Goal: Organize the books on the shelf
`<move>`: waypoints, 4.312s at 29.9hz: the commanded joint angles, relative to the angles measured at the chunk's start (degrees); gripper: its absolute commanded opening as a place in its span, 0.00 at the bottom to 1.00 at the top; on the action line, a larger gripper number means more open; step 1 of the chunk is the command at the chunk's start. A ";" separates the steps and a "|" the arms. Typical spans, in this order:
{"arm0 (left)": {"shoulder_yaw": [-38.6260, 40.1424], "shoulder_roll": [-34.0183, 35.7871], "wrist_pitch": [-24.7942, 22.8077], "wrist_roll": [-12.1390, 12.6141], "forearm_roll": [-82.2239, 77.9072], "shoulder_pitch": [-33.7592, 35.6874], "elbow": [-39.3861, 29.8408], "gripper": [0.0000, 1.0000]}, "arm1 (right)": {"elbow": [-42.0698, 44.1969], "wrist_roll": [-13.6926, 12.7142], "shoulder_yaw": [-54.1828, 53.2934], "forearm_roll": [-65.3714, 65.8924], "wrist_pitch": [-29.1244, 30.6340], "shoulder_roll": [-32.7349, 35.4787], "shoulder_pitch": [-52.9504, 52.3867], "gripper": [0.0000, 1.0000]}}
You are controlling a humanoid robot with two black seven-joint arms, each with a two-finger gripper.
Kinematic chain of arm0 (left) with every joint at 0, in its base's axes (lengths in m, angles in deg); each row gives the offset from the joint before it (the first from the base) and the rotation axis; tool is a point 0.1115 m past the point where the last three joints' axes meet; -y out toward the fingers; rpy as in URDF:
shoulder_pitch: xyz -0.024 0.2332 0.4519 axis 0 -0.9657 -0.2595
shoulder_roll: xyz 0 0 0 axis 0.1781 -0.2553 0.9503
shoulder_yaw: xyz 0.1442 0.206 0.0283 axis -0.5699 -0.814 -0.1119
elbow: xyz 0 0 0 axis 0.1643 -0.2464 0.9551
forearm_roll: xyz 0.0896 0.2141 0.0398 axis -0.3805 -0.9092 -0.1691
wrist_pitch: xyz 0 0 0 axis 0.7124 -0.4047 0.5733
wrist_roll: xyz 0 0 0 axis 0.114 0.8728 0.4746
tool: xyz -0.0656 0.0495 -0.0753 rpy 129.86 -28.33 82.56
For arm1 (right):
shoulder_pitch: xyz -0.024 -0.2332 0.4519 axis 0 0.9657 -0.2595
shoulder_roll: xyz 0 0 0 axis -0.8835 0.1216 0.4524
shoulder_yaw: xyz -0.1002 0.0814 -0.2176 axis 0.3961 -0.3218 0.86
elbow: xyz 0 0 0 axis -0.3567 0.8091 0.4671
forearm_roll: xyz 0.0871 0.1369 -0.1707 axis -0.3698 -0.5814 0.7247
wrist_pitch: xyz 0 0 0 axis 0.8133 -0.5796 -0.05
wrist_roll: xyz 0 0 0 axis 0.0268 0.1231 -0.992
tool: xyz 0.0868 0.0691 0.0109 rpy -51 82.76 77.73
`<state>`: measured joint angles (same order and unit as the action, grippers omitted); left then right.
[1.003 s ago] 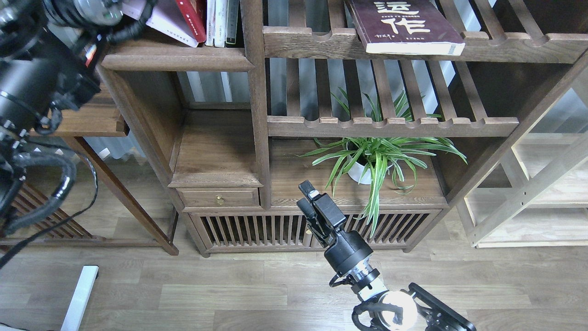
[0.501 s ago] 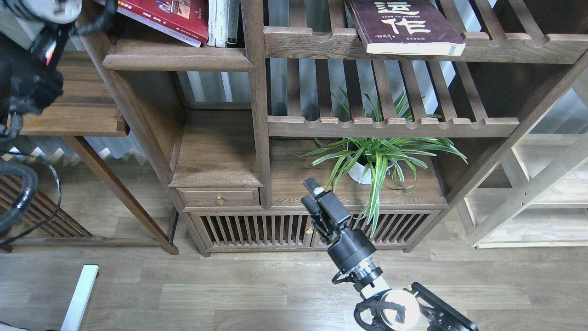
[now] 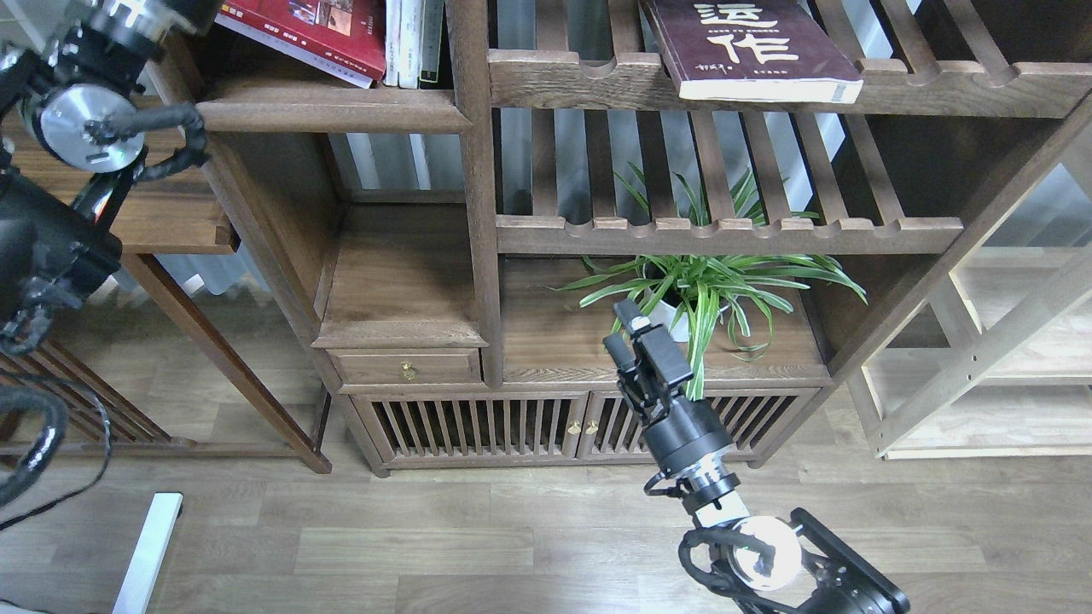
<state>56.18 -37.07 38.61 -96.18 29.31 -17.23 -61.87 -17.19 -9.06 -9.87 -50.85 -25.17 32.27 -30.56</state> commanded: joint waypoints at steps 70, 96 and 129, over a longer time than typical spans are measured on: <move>-6.10 0.31 -0.10 14.36 10.76 -46.77 -32.91 0.99 | -3.84 -0.15 -21.42 -0.41 -23.52 0.00 -22.69 0.60; -5.57 -0.57 -0.10 13.05 11.55 -45.99 -30.27 0.99 | -4.98 3.36 -22.21 -3.75 0.00 0.00 -17.86 0.03; -2.67 -6.46 -0.10 13.92 15.50 -35.88 -14.45 0.99 | -10.87 2.66 -8.41 -3.66 0.00 0.00 -1.34 0.00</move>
<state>53.83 -43.16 38.51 -82.29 44.80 -53.14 -76.38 -28.09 -6.42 -18.24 -54.50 -25.14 32.27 -33.71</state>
